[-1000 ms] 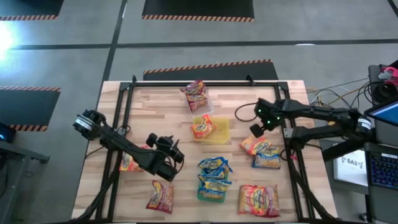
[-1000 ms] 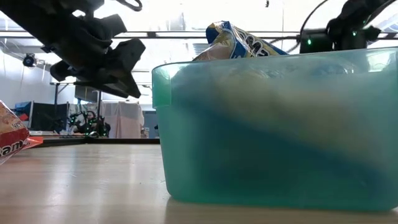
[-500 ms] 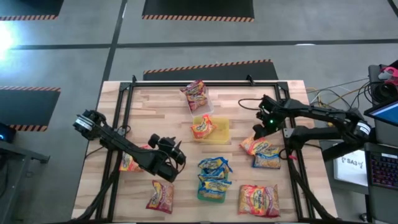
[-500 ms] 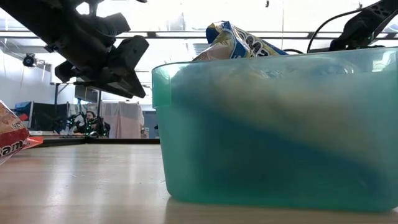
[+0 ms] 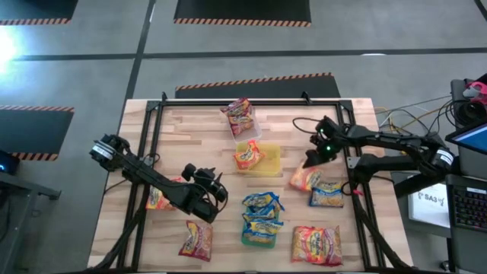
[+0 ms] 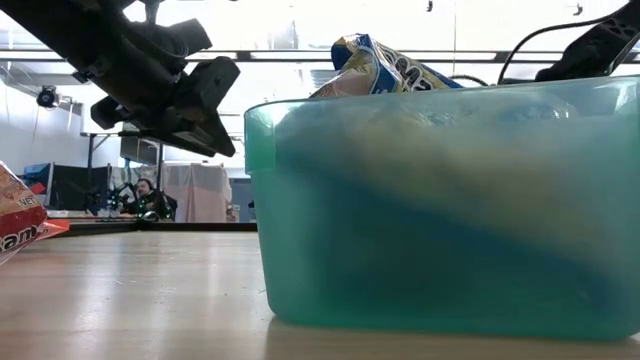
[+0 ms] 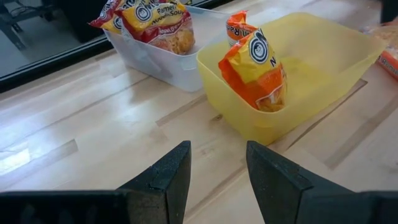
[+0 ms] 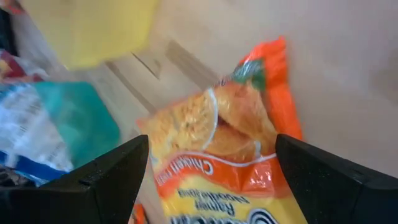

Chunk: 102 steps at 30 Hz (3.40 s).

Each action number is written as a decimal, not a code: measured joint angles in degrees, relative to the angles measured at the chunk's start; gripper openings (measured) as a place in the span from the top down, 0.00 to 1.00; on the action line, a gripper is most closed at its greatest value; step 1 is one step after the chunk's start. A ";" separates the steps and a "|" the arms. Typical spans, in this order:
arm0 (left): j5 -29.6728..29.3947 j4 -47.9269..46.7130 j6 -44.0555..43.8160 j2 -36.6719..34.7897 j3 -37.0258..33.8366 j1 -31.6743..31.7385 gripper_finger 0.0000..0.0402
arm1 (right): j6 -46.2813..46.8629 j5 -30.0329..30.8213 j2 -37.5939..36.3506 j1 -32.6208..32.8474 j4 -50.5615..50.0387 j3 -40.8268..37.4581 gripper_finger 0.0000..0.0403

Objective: Sort Maruchan noodles
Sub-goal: Put the orange noodle pack into the yellow bin

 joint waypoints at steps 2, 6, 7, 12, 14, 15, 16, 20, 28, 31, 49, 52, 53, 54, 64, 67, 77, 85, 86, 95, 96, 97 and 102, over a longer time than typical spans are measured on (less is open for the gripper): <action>0.00 0.00 0.03 -0.02 0.00 0.00 0.65 | 0.53 0.05 0.00 -0.02 1.72 0.33 0.16; 0.00 0.00 0.11 -0.02 0.00 0.00 0.65 | 2.05 -0.40 -0.11 0.00 1.42 2.55 0.16; 0.00 0.00 0.13 -0.01 0.00 0.00 0.65 | 2.87 -0.76 -0.26 0.00 0.44 3.34 0.15; 0.02 -0.02 1.06 -0.02 0.00 0.00 0.65 | 7.93 3.81 -1.26 0.16 -12.33 9.44 0.15; 0.02 -0.01 1.84 -0.01 0.00 0.00 0.65 | 8.67 8.63 -1.99 0.52 -19.04 11.49 0.15; 0.00 -0.04 2.07 -0.02 0.00 0.00 0.65 | 9.22 10.27 -2.42 0.78 -21.84 12.12 0.15; 0.01 -0.06 2.08 -0.01 -0.06 0.04 0.65 | 10.07 10.97 -3.00 0.94 -24.01 12.36 0.15; 0.07 -0.41 2.08 -0.21 -1.42 0.66 0.65 | 14.67 12.67 -6.28 2.32 -26.65 12.40 0.15; 0.05 -0.80 2.43 -0.39 -2.01 1.51 0.65 | 24.45 16.95 -13.14 7.61 -27.74 7.08 0.15; 0.07 -0.79 2.54 -0.39 -2.03 1.51 0.65 | 28.15 16.95 -13.95 10.33 -23.01 3.74 0.15; 0.05 -0.52 2.53 -0.39 -2.03 1.55 0.65 | 40.10 16.27 -13.92 21.38 -6.47 -4.51 0.16; 0.05 -0.52 2.52 -0.41 -2.03 1.57 0.65 | 39.83 18.82 -13.53 21.51 -0.86 -5.39 0.16; 0.04 -0.49 2.54 -0.40 -2.03 1.57 0.65 | 39.33 19.81 -13.32 21.51 1.24 -5.54 0.16; 0.07 -0.47 2.54 -0.42 -2.03 1.60 0.65 | 38.70 20.91 -13.06 21.51 3.14 -5.70 0.16; 0.07 -0.07 2.51 -0.42 -2.03 1.60 0.65 | 30.90 29.23 -10.15 21.37 14.07 -5.58 0.15; 0.64 0.05 2.55 -0.42 -1.99 1.60 0.65 | 33.69 25.67 -10.63 21.40 11.51 -3.90 0.15; 0.90 0.46 3.56 -0.42 -1.92 1.60 0.65 | 38.91 28.16 -12.02 25.41 -9.51 4.00 0.15; 0.92 0.50 3.55 -0.42 -1.90 1.60 0.65 | 38.75 26.85 -8.31 28.41 5.47 -1.12 0.15; 0.92 0.50 3.55 -0.42 -1.90 1.60 0.65 | 38.73 26.37 -7.91 28.64 7.51 -2.02 0.15; 1.05 0.52 3.63 -0.42 -1.88 1.60 0.65 | 41.78 25.71 -5.81 29.03 21.15 -9.64 0.16; 1.05 0.52 3.63 -0.42 -1.88 1.60 0.65 | 41.97 25.63 -5.62 29.03 23.53 -10.43 0.16; 1.05 0.50 3.61 -0.42 -1.82 1.60 0.65 | 42.26 25.63 -5.53 29.03 26.14 -11.33 0.16; 1.05 0.71 3.61 -0.42 -1.75 1.60 0.65 | 42.10 27.69 -4.00 29.03 35.75 -14.28 0.16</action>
